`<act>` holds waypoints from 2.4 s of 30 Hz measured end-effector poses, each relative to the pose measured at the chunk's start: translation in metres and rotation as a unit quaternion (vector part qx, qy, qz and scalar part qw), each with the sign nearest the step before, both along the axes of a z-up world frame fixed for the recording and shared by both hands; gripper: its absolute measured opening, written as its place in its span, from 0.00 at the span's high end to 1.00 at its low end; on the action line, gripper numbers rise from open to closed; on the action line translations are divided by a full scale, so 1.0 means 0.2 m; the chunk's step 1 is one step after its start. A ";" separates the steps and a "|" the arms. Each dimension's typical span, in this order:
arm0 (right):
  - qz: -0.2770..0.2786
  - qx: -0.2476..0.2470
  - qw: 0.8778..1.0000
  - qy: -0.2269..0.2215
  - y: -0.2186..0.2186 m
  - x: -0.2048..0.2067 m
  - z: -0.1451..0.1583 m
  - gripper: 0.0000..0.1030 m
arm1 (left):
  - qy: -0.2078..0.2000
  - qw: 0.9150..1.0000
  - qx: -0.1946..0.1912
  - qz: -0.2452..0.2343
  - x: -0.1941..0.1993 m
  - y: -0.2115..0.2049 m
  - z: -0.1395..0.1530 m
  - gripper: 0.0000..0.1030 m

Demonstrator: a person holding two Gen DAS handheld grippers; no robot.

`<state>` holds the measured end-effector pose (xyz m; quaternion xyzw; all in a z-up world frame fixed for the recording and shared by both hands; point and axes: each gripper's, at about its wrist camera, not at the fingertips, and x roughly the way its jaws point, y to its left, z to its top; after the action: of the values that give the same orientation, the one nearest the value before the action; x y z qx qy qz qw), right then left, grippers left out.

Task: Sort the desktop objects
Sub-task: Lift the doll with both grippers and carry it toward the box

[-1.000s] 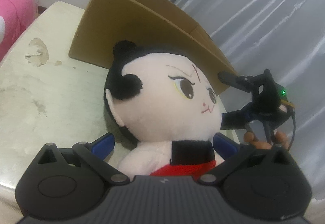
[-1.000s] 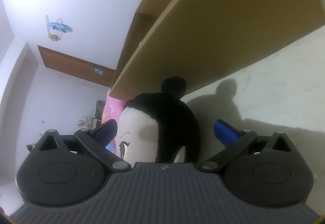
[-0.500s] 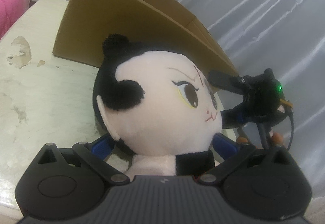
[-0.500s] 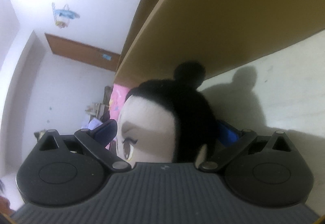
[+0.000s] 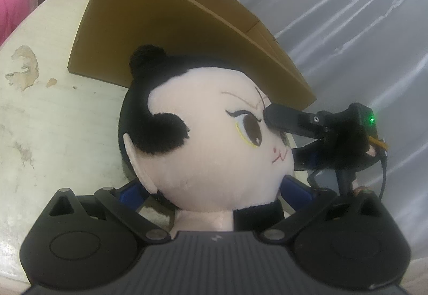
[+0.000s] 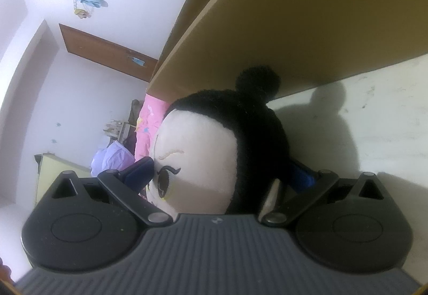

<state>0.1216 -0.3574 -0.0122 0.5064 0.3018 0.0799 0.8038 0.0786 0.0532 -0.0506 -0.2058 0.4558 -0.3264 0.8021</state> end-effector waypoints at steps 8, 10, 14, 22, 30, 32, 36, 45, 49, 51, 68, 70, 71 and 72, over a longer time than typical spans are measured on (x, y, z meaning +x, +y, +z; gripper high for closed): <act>0.004 0.021 1.000 0.006 0.03 0.01 -0.01 0.01 | -0.018 1.000 0.014 0.002 -0.02 -0.02 0.03 0.00; 0.003 0.025 1.000 0.007 0.04 0.01 -0.01 0.01 | -0.015 1.000 0.008 0.004 -0.01 0.00 0.01 0.00; 0.000 0.025 1.000 0.007 0.04 -0.02 -0.04 0.01 | -0.011 1.000 0.001 0.007 -0.04 0.00 0.01 0.00; -0.003 0.024 1.000 0.007 0.05 -0.02 -0.03 0.01 | -0.018 1.000 0.002 0.010 -0.07 0.04 0.01 0.00; -0.001 0.018 1.000 0.004 0.06 -0.04 -0.01 0.01 | -0.027 1.000 0.007 0.012 -0.08 -0.01 0.02 0.00; 0.000 0.017 1.000 0.003 0.06 -0.03 -0.01 0.00 | -0.030 0.999 0.009 0.014 -0.01 -0.09 0.03 0.00; 0.001 0.011 1.000 -0.002 0.08 -0.04 0.01 0.00 | -0.038 0.999 0.011 0.014 -0.01 -0.12 0.03 0.00; 0.006 0.002 1.000 -0.011 0.08 -0.08 0.01 0.00 | -0.053 0.998 0.018 0.016 -0.03 -0.15 0.05 0.00; 0.009 -0.002 1.000 -0.017 0.09 -0.10 0.03 0.00 | -0.062 0.998 0.021 0.017 -0.05 -0.15 0.08 0.00; 0.010 -0.005 1.000 -0.021 0.10 -0.11 0.05 0.00 | -0.068 0.997 0.022 0.018 -0.06 -0.15 0.10 0.00; 0.031 -0.061 0.994 -0.082 0.10 0.03 0.49 0.00 | -0.160 0.986 0.024 0.042 -0.06 -0.12 0.45 0.00; 0.030 -0.073 0.993 -0.091 0.08 0.10 0.59 0.00 | -0.171 0.984 0.022 0.044 -0.01 -0.12 0.51 0.00; 0.029 -0.078 0.992 -0.094 0.08 0.14 0.64 0.00 | -0.176 0.983 0.022 0.045 0.02 -0.12 0.55 0.00; 0.027 -0.085 0.991 -0.096 0.07 0.18 0.69 0.00 | -0.181 0.982 0.021 0.046 0.05 -0.12 0.58 0.00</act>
<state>0.1570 -0.3440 0.1250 0.4181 0.2429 0.1242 0.8665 0.0887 0.0299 0.0644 -0.1472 0.3001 -0.3115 0.8895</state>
